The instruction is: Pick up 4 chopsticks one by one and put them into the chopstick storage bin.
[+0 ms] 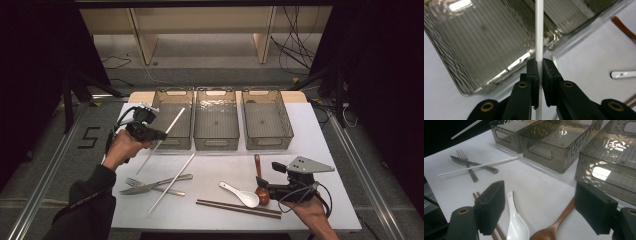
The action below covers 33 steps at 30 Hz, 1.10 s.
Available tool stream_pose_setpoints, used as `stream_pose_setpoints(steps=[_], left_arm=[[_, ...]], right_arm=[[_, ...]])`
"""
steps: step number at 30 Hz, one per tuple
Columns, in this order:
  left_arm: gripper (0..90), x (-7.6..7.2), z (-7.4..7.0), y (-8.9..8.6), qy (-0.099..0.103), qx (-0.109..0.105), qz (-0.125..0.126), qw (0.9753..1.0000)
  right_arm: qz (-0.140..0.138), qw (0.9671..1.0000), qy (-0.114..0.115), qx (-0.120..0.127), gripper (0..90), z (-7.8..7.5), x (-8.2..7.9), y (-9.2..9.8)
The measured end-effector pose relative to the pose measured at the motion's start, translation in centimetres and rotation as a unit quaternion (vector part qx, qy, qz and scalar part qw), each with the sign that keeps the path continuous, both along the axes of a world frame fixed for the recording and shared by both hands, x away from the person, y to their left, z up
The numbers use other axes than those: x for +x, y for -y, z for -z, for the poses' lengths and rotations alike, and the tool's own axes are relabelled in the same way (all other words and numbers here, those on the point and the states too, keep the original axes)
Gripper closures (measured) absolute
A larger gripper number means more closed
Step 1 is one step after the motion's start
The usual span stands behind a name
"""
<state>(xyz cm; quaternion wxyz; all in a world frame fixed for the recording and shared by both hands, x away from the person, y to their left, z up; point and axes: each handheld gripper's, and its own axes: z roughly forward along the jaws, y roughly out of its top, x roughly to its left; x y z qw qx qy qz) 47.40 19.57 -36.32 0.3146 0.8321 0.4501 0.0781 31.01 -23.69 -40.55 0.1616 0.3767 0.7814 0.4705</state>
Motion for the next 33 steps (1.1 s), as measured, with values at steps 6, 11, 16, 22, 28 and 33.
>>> stream_pose_setpoints(steps=[6, 11, 16, 22, 28, 33], left_arm=[[84.1, 3.2, -0.8, -1.0, 0.016, -0.013, -0.037, 0.9991], [84.1, 4.8, -1.8, -0.8, 0.037, -0.014, -0.042, 0.9983], [84.1, 6.4, -2.0, -0.3, 0.050, -0.008, -0.047, 0.9976], [84.1, 8.2, -2.1, 0.2, 0.061, 0.004, -0.053, 0.9967], [84.1, 9.6, -2.4, 0.2, 0.075, -0.002, -0.056, 0.9956], [84.0, 10.5, -2.0, -0.3, 0.080, -0.015, -0.065, 0.9946]], right_arm=[[-0.001, 1.0000, 0.000, 0.002, 26.2, 0.0, 0.0, 0.0], [-0.003, 1.0000, 0.000, 0.002, 26.2, 0.0, 0.1, 0.0], [-0.003, 1.0000, -0.001, 0.002, 26.2, 0.1, 0.1, 0.0], [-0.004, 1.0000, -0.003, 0.002, 26.1, 0.1, 0.0, 0.0], [-0.005, 1.0000, -0.003, 0.000, 26.1, 0.1, 0.2, 0.0], [-0.005, 1.0000, -0.003, 0.002, 26.2, 0.1, 0.1, 0.0]])
